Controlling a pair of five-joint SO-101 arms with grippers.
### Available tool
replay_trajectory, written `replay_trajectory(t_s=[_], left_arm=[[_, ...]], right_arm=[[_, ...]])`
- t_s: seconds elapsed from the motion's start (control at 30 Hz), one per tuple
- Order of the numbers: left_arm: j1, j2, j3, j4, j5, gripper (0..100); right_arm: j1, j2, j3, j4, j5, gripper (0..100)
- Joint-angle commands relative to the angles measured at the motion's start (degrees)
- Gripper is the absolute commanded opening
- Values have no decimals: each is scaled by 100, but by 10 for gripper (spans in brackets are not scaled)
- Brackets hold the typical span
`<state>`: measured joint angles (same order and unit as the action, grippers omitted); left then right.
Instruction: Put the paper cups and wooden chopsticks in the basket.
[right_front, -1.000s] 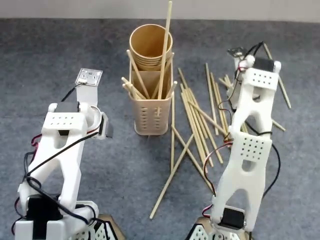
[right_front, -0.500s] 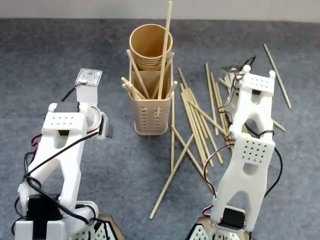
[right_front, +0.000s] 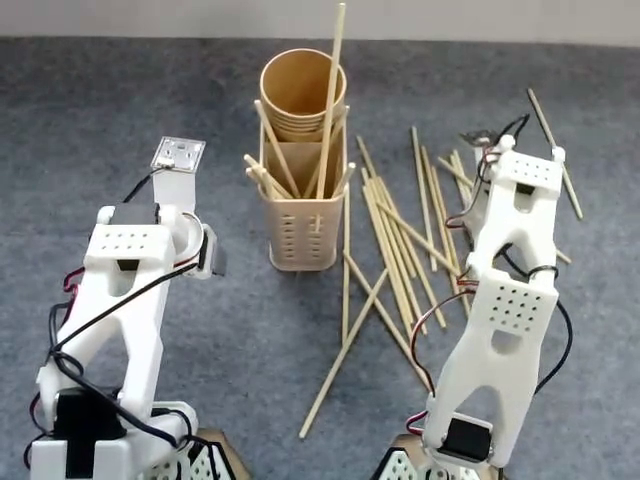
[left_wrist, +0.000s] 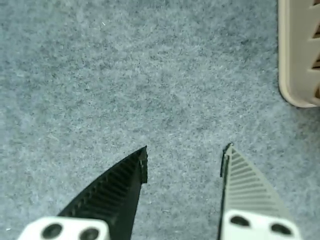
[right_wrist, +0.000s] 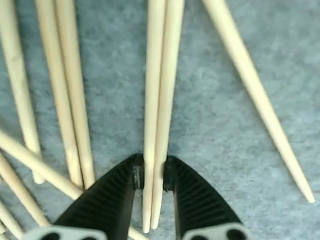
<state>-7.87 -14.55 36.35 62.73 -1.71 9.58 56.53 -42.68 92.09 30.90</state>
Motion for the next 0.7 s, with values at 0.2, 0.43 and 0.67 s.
replay_trajectory(t_s=[0.2,0.43,0.67], left_arm=[[101,-207,-31,-53,-26,252],[101,-207,-31,-62,-26,252],[101,-207,-31,-62,-26,252]], right_arm=[[-163,-673,-2589,892,-686,3],[-268,-1736,-4409,901,-1653,3],[-901,-2949,-5877,875,-2857,4]])
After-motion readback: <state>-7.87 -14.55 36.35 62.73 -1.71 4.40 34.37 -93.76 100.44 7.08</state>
